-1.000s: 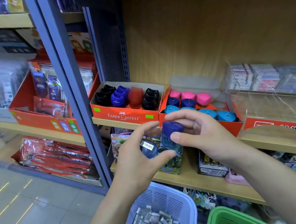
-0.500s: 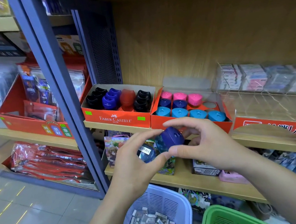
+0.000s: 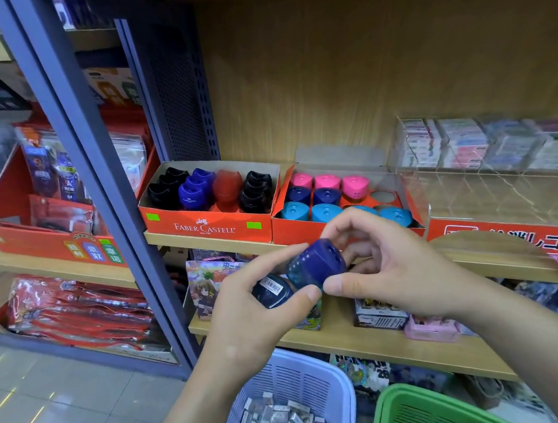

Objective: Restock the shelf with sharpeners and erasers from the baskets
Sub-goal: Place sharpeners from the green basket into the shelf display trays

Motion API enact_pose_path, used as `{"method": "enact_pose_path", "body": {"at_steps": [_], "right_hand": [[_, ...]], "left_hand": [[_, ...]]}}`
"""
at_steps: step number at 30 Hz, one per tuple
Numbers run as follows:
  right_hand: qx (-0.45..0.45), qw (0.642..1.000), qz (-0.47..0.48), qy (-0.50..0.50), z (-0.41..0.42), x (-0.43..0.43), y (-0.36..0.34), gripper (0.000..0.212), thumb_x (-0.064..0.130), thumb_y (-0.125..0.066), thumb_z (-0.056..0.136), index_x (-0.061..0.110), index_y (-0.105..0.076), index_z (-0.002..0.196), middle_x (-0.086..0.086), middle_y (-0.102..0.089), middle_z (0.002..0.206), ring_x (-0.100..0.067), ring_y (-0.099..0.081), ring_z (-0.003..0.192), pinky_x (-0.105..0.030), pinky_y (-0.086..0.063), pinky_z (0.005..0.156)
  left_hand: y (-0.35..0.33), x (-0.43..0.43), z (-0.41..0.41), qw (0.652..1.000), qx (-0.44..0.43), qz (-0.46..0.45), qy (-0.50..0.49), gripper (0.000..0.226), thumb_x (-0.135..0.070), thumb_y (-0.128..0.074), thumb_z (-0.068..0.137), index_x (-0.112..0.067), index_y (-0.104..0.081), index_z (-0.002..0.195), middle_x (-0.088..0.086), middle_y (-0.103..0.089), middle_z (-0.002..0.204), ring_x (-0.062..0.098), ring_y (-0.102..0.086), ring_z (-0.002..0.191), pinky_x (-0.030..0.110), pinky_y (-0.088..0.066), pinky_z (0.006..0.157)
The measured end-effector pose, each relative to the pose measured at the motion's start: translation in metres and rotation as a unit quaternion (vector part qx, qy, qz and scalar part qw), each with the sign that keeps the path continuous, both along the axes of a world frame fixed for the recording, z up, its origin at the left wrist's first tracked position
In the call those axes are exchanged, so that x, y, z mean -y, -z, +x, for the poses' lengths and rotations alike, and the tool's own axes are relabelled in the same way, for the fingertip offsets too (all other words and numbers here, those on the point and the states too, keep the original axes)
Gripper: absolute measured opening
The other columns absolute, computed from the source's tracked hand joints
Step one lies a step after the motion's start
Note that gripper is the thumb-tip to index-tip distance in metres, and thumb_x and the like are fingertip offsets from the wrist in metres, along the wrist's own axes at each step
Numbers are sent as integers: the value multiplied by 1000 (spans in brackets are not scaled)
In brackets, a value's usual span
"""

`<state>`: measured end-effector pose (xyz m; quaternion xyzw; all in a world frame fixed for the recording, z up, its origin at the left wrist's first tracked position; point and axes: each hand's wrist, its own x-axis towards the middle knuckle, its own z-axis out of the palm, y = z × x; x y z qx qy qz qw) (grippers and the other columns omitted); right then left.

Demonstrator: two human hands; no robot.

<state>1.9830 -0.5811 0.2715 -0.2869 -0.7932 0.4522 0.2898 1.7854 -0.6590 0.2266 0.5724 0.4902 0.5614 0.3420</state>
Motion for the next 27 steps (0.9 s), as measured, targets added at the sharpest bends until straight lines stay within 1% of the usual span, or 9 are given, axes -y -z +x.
{"method": "enact_pose_path", "body": {"at_steps": [2, 5, 8, 13, 17, 19, 21, 23, 27], "right_hand": [[-25, 1000, 2, -3, 1, 1, 2, 42, 30, -86, 72, 34, -64, 108, 5, -68, 112, -21, -70, 96, -40, -59, 81], [-28, 999, 3, -29, 7, 3, 0, 48, 15, -78, 80, 34, -67, 122, 6, -66, 121, -23, -68, 105, -38, -58, 86], [1, 999, 14, -30, 11, 0, -3, 47, 11, -77, 81, 30, -69, 123, 7, -69, 117, -21, -70, 100, -38, -59, 87], [35, 987, 127, 91, 20, -27, -28, 40, 22, -86, 78, 35, -72, 114, 7, -74, 101, -14, -70, 93, -42, -59, 88], [172, 935, 237, 201, 25, -72, -49, 44, 33, -81, 79, 29, -68, 121, 7, -63, 108, -9, -64, 93, -33, -56, 87], [263, 903, 267, 209, 22, -89, -50, 49, 34, -79, 84, 23, -66, 130, 5, -61, 112, -11, -61, 95, -28, -52, 85], [294, 898, 259, 201, 18, -99, -49, 51, 33, -78, 86, 20, -64, 133, 3, -63, 115, -12, -59, 97, -28, -50, 84], [301, 898, 247, 203, 17, -108, -50, 51, 33, -77, 86, 21, -64, 134, 3, -66, 116, -11, -59, 96, -25, -47, 81], [351, 893, 219, 176, 21, -115, -53, 52, 34, -79, 86, 26, -64, 135, 4, -71, 115, -11, -63, 97, -28, -53, 82]], "left_hand": [[-1, 0, 0, 1000, -6, 1, 19, 39, -18, -77, 78, -28, -74, 116, -7, -76, 103, -1, -64, 75, 17, -50, 65], [-2, 0, 0, 1000, -7, -11, 24, 38, -20, -77, 78, -26, -74, 116, -7, -76, 100, 0, -63, 72, 20, -51, 65], [-1, -1, 2, 1000, -11, -24, 13, 39, -23, -78, 76, -29, -73, 114, -11, -75, 99, -1, -65, 76, 21, -51, 68], [5, -5, 1, 997, -57, -45, -19, 38, -11, -83, 81, -33, -67, 108, -19, -71, 106, 5, -67, 95, 19, -51, 85], [8, -6, -3, 994, -80, -73, -29, 40, -6, -75, 84, -39, -59, 100, -21, -62, 98, 8, -62, 81, 16, -48, 72], [8, -6, -5, 991, -98, -86, -21, 46, -5, -70, 86, -45, -54, 103, -16, -60, 98, 7, -56, 75, 16, -46, 67], [8, -5, -6, 989, -117, -86, -14, 52, -3, -67, 87, -48, -51, 107, -11, -58, 103, 1, -53, 73, 12, -43, 67], [9, -5, -8, 989, -127, -72, -7, 53, -2, -67, 90, -47, -51, 112, -11, -56, 110, 0, -56, 85, 12, -43, 74], [10, -9, -11, 994, -78, -71, 4, 56, -8, -72, 92, -47, -50, 126, -22, -59, 117, 9, -63, 105, 25, -53, 90]]}}
